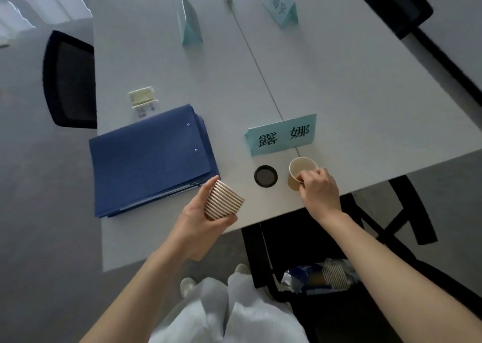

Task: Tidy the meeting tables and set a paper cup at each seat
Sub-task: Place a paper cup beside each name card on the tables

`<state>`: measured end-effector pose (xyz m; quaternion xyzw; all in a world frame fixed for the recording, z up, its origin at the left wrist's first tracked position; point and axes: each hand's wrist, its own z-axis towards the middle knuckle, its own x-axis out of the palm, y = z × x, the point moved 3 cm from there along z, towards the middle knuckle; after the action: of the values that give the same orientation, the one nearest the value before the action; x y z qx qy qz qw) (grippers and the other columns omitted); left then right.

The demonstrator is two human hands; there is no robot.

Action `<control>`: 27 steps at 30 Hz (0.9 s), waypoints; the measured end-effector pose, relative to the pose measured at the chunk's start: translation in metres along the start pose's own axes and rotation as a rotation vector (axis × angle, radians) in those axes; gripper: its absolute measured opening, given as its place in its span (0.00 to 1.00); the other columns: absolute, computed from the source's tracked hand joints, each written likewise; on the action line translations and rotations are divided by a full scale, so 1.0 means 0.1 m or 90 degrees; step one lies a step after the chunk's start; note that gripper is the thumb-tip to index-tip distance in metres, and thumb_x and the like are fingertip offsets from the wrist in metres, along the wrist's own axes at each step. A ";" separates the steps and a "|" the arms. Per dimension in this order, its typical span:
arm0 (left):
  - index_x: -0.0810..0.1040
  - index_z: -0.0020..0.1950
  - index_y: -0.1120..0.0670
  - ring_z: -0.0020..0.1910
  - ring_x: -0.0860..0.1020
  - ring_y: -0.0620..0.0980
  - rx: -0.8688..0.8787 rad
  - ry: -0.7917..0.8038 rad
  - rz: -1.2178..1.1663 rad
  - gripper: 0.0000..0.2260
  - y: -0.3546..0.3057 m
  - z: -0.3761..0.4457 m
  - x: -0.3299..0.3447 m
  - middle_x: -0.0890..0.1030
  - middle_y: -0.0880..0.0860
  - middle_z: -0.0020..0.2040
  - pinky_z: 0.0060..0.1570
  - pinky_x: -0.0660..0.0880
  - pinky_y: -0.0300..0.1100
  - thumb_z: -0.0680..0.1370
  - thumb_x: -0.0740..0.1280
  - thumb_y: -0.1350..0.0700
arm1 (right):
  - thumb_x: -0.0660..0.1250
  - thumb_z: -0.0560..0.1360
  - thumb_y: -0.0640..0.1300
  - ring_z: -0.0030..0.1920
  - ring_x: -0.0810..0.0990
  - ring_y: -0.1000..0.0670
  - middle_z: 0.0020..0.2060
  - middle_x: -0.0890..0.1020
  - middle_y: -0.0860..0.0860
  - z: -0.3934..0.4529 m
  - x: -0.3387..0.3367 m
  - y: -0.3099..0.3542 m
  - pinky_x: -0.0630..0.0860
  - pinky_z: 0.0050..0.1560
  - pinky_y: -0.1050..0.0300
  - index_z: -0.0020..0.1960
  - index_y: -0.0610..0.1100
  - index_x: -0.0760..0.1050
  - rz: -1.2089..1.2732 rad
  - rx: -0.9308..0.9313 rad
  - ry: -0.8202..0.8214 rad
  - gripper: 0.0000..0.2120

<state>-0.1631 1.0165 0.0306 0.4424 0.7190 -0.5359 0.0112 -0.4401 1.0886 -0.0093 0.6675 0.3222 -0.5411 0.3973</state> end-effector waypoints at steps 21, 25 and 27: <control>0.63 0.65 0.30 0.48 0.79 0.49 -0.003 -0.078 -0.094 0.36 0.56 -0.62 -0.73 0.75 0.45 0.53 0.43 0.83 0.51 0.65 0.78 0.48 | 0.63 0.78 0.42 0.55 0.78 0.54 0.54 0.81 0.52 -0.86 -0.67 2.23 0.72 0.57 0.63 0.61 0.44 0.76 0.406 -0.176 0.094 0.12; 0.64 0.65 0.32 0.45 0.80 0.47 0.017 -0.109 -0.090 0.36 0.96 -0.92 -1.14 0.77 0.44 0.52 0.40 0.83 0.46 0.65 0.79 0.51 | 0.62 0.79 0.42 0.49 0.81 0.56 0.51 0.83 0.52 -1.11 -0.53 2.97 0.78 0.50 0.66 0.59 0.45 0.77 0.418 -0.239 0.202 0.11; 0.62 0.67 0.33 0.47 0.80 0.45 0.012 -0.122 -0.052 0.37 1.22 -1.09 -1.40 0.77 0.43 0.54 0.43 0.81 0.41 0.65 0.78 0.47 | 0.63 0.79 0.42 0.46 0.80 0.56 0.49 0.83 0.51 -1.23 -0.42 3.34 0.78 0.46 0.67 0.59 0.45 0.77 0.385 -0.271 0.225 0.10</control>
<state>0.0512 1.0179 0.0529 0.3593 0.7271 -0.5826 0.0535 -0.1042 1.0369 0.1052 0.7176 0.2797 -0.1982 0.6063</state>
